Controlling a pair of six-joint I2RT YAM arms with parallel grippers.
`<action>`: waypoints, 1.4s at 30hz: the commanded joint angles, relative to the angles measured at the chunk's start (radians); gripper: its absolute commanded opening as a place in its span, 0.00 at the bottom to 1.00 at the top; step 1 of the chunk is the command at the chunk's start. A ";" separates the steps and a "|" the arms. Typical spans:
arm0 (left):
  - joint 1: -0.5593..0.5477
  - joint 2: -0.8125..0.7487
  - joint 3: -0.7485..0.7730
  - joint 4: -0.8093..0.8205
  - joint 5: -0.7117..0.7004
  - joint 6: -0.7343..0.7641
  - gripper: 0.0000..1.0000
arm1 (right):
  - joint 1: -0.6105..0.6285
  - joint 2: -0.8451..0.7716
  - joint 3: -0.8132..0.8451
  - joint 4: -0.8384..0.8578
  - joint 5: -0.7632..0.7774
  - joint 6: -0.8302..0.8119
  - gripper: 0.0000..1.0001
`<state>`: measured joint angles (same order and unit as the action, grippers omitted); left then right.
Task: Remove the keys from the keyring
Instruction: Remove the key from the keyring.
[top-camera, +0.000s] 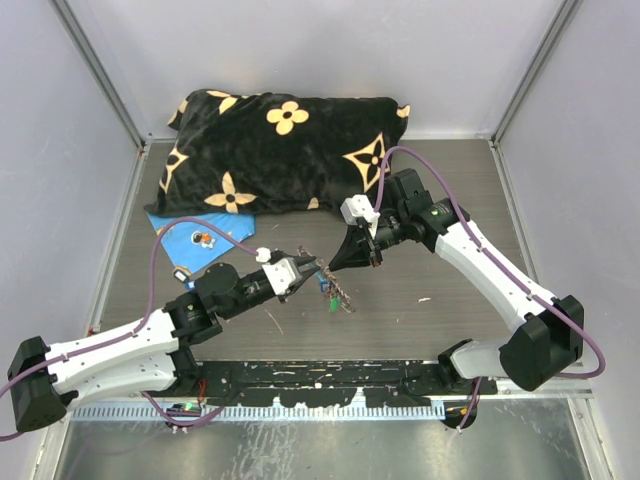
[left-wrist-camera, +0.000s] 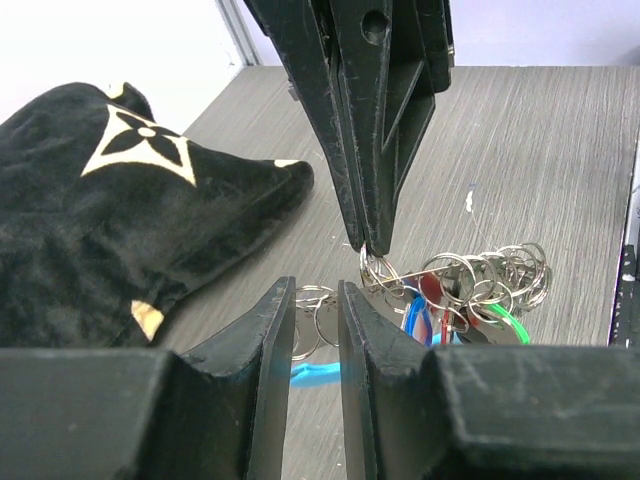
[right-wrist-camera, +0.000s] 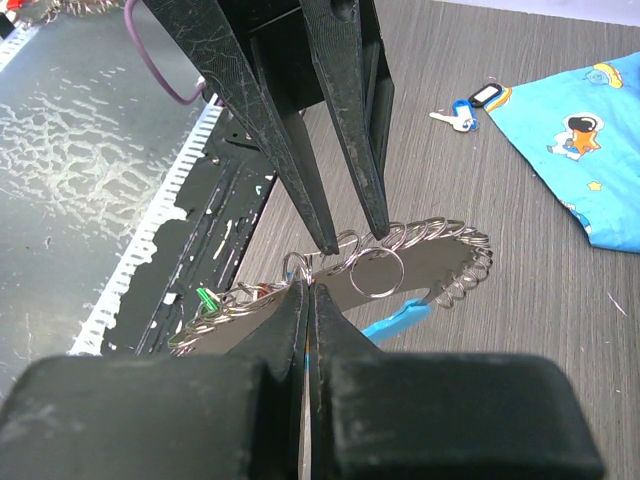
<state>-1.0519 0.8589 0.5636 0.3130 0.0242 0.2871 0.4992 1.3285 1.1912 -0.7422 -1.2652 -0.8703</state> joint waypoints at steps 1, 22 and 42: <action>-0.005 0.001 -0.008 0.111 0.044 0.024 0.25 | -0.002 -0.033 0.031 0.003 -0.066 -0.019 0.01; -0.008 0.004 0.002 0.049 0.128 0.015 0.29 | -0.004 -0.029 0.035 -0.014 -0.071 -0.037 0.01; -0.008 0.064 0.024 0.117 0.119 -0.033 0.31 | -0.003 -0.031 0.028 -0.024 -0.066 -0.059 0.01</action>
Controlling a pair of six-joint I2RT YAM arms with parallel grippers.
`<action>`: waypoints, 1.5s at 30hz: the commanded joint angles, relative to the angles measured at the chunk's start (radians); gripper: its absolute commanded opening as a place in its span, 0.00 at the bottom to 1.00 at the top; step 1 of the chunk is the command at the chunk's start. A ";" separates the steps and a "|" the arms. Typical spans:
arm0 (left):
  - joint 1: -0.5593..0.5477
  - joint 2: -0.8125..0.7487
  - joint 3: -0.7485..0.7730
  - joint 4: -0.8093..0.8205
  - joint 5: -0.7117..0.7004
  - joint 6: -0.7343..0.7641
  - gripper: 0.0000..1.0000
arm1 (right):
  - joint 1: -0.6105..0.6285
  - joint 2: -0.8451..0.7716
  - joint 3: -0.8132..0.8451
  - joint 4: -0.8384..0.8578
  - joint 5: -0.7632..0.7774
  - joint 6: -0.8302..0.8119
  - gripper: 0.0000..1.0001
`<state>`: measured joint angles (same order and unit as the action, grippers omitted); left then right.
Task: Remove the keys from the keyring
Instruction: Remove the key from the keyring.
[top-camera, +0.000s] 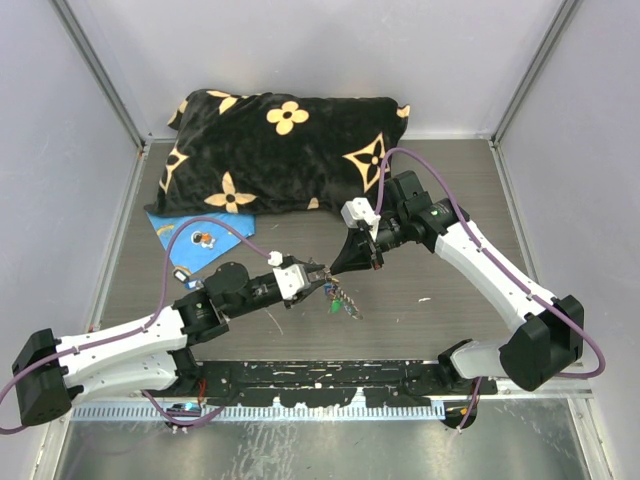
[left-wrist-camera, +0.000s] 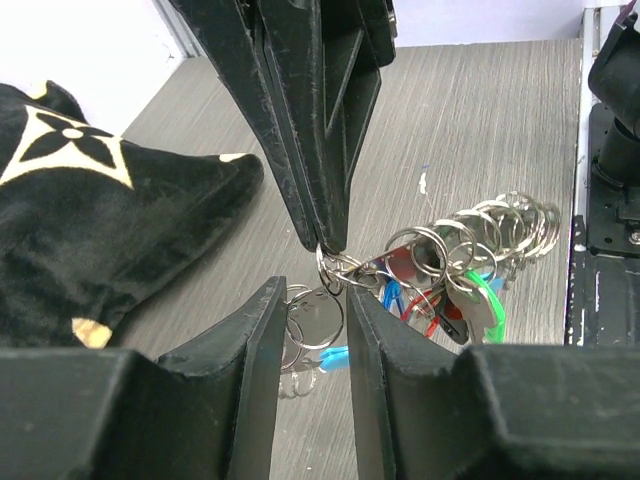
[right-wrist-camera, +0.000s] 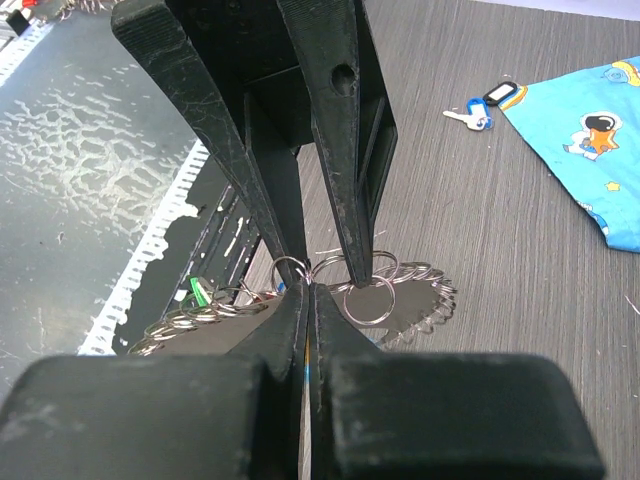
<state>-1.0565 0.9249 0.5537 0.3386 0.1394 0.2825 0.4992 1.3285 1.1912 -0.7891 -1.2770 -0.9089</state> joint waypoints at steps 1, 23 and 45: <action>-0.004 -0.002 0.034 0.096 0.000 -0.031 0.31 | -0.002 -0.030 0.027 0.022 -0.054 -0.023 0.01; -0.003 0.012 0.053 0.073 -0.005 -0.060 0.00 | 0.001 -0.035 0.033 -0.049 -0.051 -0.124 0.01; -0.003 -0.017 0.297 -0.474 -0.108 -0.097 0.00 | -0.019 -0.060 -0.021 0.220 0.058 0.262 0.51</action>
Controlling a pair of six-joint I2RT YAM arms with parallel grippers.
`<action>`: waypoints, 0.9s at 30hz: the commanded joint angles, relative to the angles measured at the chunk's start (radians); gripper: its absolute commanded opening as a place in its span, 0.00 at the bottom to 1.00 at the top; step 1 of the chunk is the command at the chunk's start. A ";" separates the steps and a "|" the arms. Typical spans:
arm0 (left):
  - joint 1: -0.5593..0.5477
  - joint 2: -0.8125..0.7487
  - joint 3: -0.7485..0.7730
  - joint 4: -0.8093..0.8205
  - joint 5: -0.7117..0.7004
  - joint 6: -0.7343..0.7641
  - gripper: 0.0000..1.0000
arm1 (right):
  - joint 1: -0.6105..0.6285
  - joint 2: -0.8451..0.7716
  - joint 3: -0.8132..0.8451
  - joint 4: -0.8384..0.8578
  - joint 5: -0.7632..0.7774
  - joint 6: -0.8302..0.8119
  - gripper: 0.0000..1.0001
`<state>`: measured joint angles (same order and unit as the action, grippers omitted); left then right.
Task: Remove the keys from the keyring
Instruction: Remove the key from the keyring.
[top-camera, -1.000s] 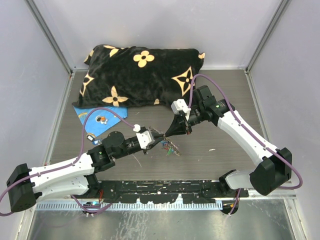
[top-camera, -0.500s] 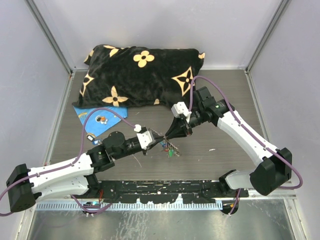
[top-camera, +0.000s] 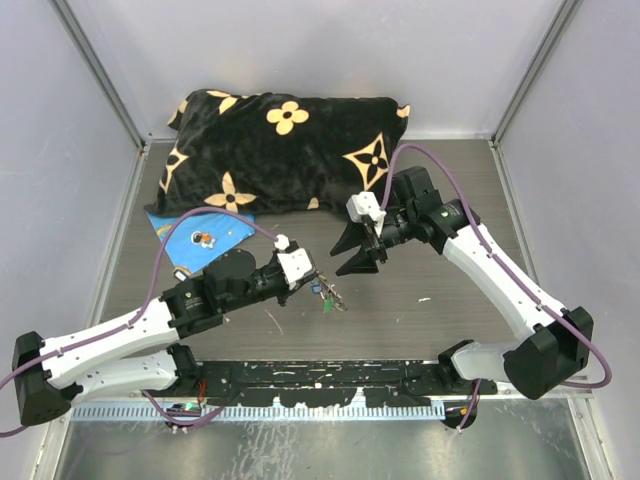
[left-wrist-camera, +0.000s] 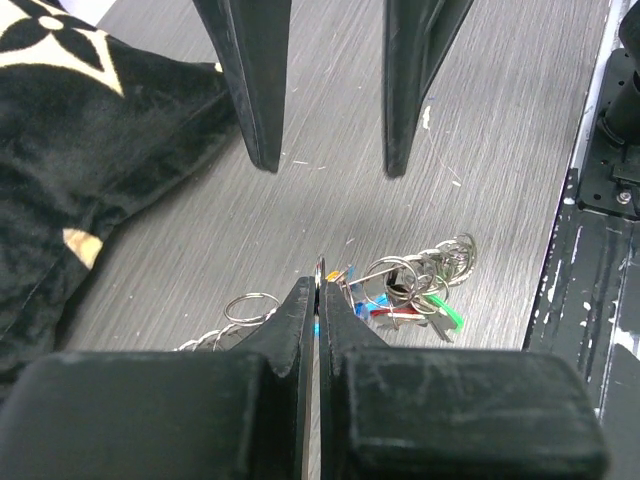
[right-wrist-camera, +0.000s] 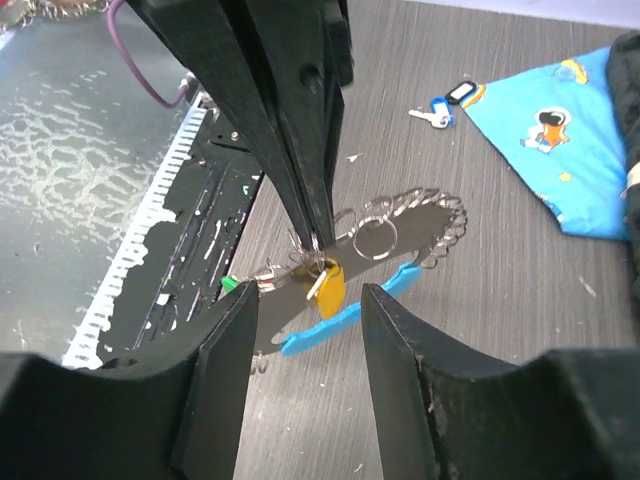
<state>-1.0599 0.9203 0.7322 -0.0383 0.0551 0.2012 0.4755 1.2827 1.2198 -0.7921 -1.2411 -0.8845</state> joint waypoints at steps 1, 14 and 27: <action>0.000 -0.008 0.136 -0.120 -0.034 -0.029 0.00 | 0.009 -0.013 -0.065 0.259 0.036 0.273 0.51; -0.001 0.052 0.218 -0.201 -0.027 -0.112 0.00 | 0.078 -0.013 -0.128 0.424 0.077 0.406 0.50; -0.001 0.056 0.228 -0.196 -0.016 -0.132 0.00 | 0.119 0.001 -0.149 0.419 0.134 0.360 0.40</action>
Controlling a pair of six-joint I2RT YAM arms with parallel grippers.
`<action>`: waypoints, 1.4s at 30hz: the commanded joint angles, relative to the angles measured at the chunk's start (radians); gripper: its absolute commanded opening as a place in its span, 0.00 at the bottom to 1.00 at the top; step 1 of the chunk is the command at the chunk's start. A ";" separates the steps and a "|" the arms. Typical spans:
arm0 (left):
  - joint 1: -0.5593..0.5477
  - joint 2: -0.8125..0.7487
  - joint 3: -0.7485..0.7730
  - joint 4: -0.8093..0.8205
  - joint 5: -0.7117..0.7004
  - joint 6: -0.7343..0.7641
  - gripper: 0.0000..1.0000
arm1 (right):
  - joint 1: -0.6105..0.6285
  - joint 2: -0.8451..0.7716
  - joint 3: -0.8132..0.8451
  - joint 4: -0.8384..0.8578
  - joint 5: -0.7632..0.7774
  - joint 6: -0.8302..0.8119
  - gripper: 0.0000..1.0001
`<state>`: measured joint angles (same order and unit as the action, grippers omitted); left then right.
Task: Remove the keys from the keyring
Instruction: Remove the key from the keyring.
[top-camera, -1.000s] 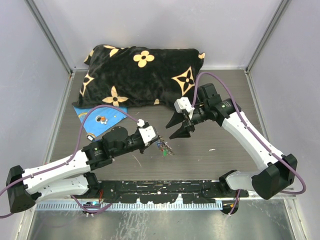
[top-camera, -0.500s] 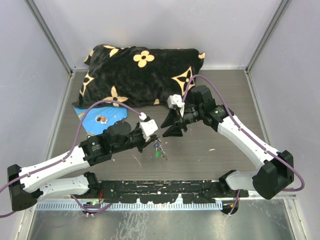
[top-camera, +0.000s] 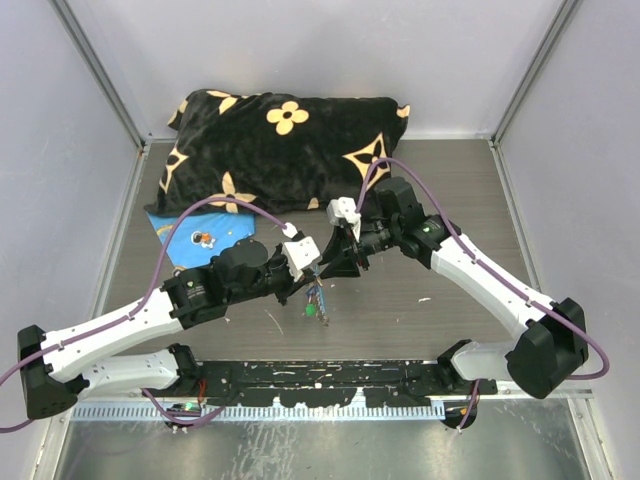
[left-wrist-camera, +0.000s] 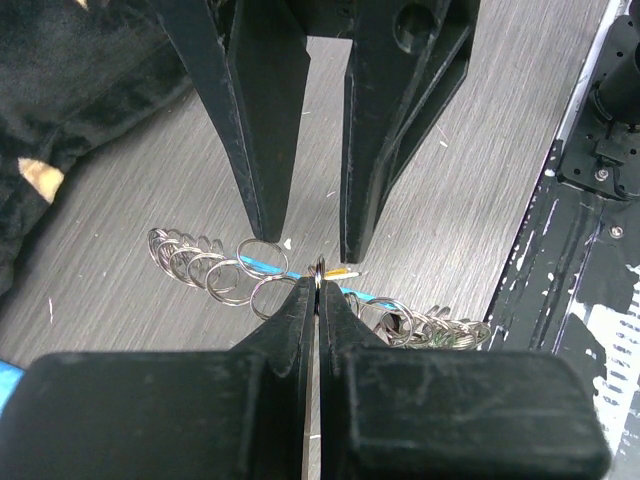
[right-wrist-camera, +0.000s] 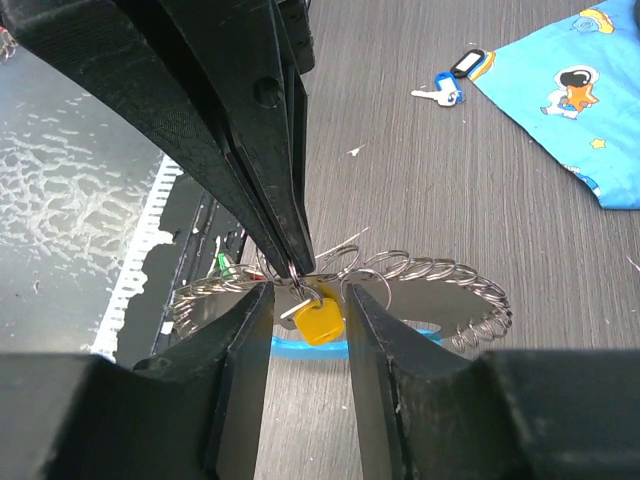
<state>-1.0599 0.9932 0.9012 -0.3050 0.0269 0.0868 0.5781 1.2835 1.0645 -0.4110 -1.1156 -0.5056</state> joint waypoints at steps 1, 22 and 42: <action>0.000 -0.016 0.060 0.070 0.013 -0.018 0.00 | 0.021 0.001 0.006 0.038 0.012 -0.022 0.40; -0.001 -0.010 0.068 0.079 0.045 -0.027 0.00 | 0.076 0.012 0.019 -0.053 0.051 -0.174 0.01; 0.001 -0.177 -0.218 0.399 0.086 -0.143 0.46 | 0.003 -0.013 0.077 -0.153 -0.179 -0.225 0.01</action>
<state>-1.0588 0.8173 0.7055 -0.0784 0.1184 -0.0093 0.5823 1.2915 1.0866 -0.5678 -1.2221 -0.7109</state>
